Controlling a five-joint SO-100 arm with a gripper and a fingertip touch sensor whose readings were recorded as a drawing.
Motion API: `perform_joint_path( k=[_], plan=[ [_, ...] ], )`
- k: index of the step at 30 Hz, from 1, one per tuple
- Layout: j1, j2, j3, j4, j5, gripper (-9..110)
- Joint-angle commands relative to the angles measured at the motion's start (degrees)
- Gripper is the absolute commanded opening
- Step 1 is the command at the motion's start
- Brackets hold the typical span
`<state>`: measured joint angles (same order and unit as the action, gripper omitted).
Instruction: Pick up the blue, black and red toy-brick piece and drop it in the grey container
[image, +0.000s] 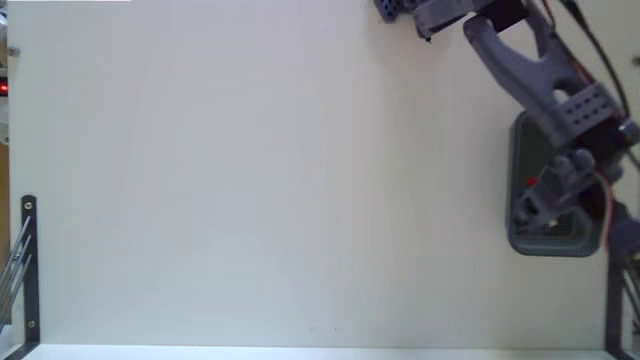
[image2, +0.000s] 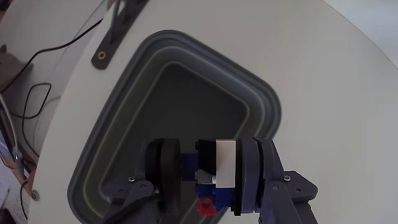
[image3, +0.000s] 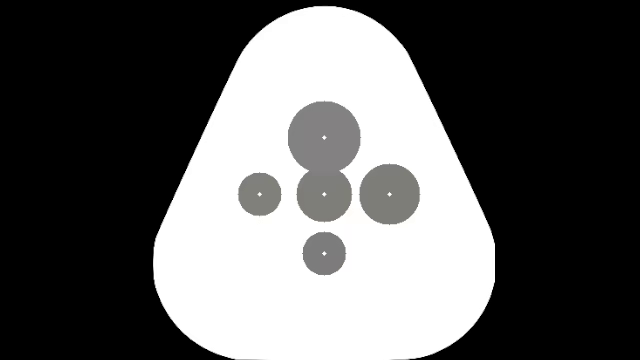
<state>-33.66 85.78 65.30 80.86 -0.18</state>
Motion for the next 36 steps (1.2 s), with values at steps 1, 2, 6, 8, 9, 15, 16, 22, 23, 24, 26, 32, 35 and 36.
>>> perform_joint_path(
  k=[1, 2, 6, 8, 9, 15, 16, 22, 23, 24, 26, 32, 35, 36],
  plan=[
    [-2.19, 7.11, 0.45, 0.77, 0.18, 46],
    [-2.55, 7.16, 0.49, 0.79, 0.18, 46],
    [-3.42, 7.28, 0.57, 0.83, 0.18, 46],
    [-3.68, 7.31, 0.59, 0.84, 0.18, 46],
    [-3.72, 7.32, 0.60, 0.84, 0.18, 46],
    [-3.74, 7.32, 0.60, 0.84, 0.18, 46],
    [-3.74, 7.32, 0.60, 0.84, 0.18, 46],
    [-3.74, 7.32, 0.60, 0.84, 0.18, 46],
    [-3.74, 7.32, 0.60, 0.84, 0.18, 46],
    [-3.74, 7.32, 0.60, 0.84, 0.18, 46],
    [-3.74, 7.32, 0.60, 0.84, 0.18, 46],
    [-3.74, 7.32, 0.60, 0.84, 0.18, 110],
    [-3.74, 7.32, 0.60, 0.84, 0.18, 110],
    [-3.74, 7.32, 0.60, 0.84, 0.18, 110]
  ],
)
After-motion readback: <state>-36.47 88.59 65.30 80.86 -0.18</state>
